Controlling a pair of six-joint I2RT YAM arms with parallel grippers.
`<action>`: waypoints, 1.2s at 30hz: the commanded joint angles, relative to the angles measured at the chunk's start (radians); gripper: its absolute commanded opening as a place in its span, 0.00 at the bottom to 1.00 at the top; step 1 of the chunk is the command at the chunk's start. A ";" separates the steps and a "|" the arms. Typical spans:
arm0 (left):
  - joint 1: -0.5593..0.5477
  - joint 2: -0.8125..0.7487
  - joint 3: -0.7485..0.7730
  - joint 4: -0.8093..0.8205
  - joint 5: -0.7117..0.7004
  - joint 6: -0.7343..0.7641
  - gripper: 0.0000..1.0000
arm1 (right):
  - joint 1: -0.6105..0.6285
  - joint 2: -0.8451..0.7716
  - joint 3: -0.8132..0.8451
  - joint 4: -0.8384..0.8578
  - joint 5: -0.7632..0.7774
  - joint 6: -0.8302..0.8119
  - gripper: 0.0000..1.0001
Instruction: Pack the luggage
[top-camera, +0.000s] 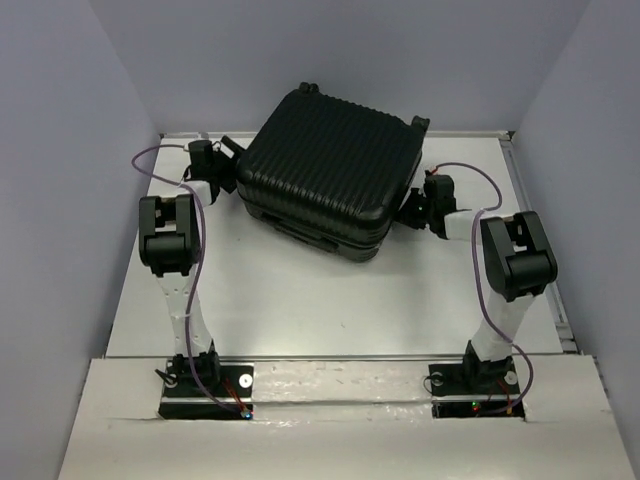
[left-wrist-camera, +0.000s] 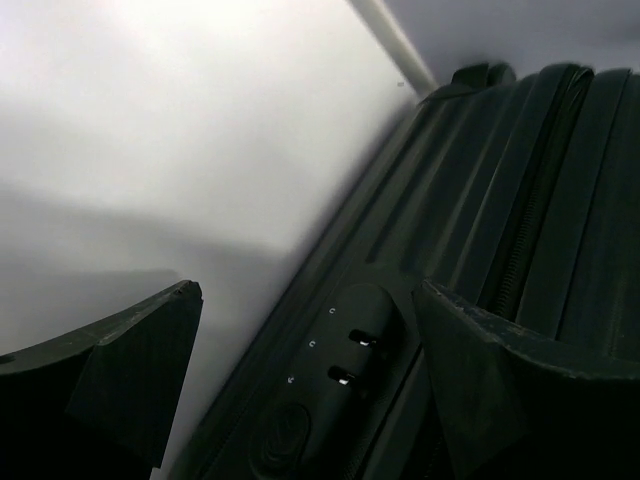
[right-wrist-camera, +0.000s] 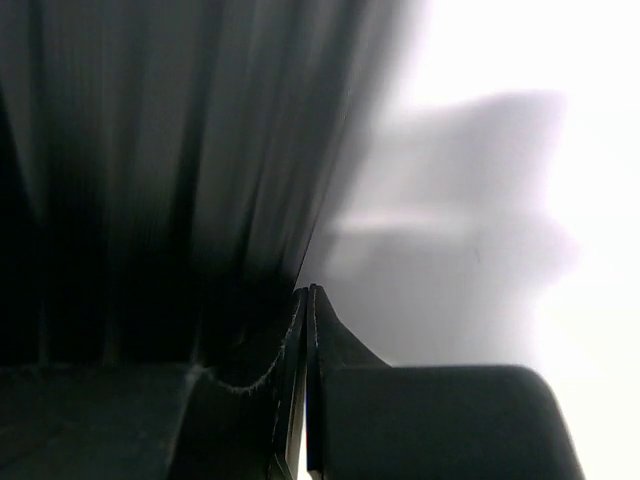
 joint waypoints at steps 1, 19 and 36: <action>-0.063 -0.257 -0.232 0.117 -0.034 0.033 0.98 | 0.113 -0.016 0.201 0.171 -0.224 0.012 0.08; -0.002 -1.150 -0.642 -0.020 -0.505 0.035 0.99 | 0.122 -0.226 0.104 0.041 -0.212 -0.028 0.14; -0.565 -1.302 -0.846 -0.181 -0.255 0.209 0.99 | 0.255 -0.581 -0.443 0.317 -0.307 -0.294 0.56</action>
